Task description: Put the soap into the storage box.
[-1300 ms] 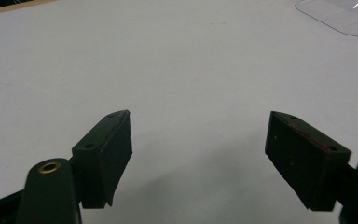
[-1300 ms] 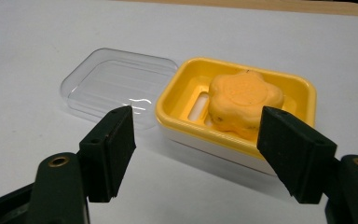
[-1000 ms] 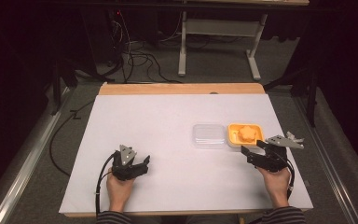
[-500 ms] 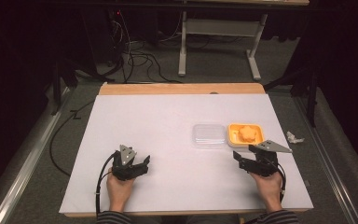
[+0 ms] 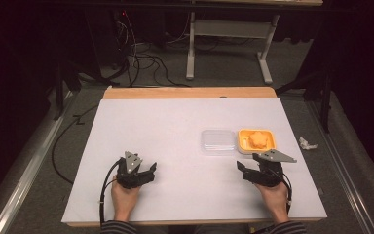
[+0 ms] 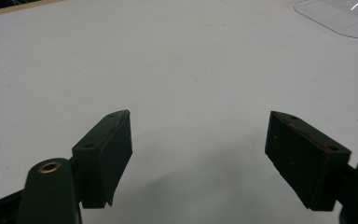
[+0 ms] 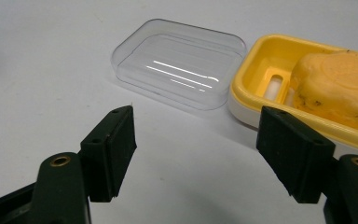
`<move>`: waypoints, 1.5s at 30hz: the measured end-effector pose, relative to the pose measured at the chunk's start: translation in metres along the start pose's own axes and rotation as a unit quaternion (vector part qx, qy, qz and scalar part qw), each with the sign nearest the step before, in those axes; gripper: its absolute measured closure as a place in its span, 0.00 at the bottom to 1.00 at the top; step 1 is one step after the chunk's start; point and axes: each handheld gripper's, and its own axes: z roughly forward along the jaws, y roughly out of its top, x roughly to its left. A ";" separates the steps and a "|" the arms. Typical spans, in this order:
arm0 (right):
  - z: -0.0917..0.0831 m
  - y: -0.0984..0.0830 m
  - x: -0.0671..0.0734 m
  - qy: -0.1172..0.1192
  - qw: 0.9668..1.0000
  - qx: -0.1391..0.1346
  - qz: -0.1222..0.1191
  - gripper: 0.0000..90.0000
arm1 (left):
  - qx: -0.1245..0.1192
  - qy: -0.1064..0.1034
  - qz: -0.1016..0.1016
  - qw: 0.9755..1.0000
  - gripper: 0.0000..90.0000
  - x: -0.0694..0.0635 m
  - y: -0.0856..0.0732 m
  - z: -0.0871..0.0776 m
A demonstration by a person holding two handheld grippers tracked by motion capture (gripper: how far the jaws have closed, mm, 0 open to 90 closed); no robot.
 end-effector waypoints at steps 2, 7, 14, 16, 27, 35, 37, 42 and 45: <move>0.001 -0.001 0.002 0.003 1.000 0.006 -0.003 0.32 | 0.000 0.000 -0.001 1.000 0.26 0.000 0.000 0.000; 0.004 -0.004 0.004 0.006 1.000 0.009 -0.005 0.32 | -0.002 0.000 -0.004 1.000 0.26 0.000 0.000 0.000; 0.009 -0.010 0.010 0.018 1.000 0.014 -0.008 0.32 | 0.000 0.000 0.000 1.000 0.26 0.000 0.000 0.000; 0.011 -0.012 0.013 0.021 1.000 0.016 -0.005 0.32 | 0.000 0.000 0.000 1.000 0.26 0.000 0.000 0.000; 0.023 -0.017 0.022 0.021 0.999 0.020 -0.038 0.32 | -0.001 -0.001 -0.004 1.000 0.26 0.000 0.000 0.000; 0.028 -0.017 0.024 0.012 0.998 0.019 -0.052 0.32 | -0.002 -0.002 -0.006 1.000 0.26 0.000 0.000 0.000; 0.029 -0.017 0.025 0.010 0.998 0.022 -0.053 0.32 | -0.002 -0.002 -0.006 1.000 0.26 0.000 0.000 0.000; 0.035 -0.018 0.026 0.000 0.997 0.024 -0.068 0.32 | -0.001 -0.001 -0.004 1.000 0.26 0.000 0.000 0.000; 0.037 -0.018 0.026 0.001 0.997 0.026 -0.070 0.33 | -0.001 0.000 -0.004 1.000 0.26 0.000 0.000 0.000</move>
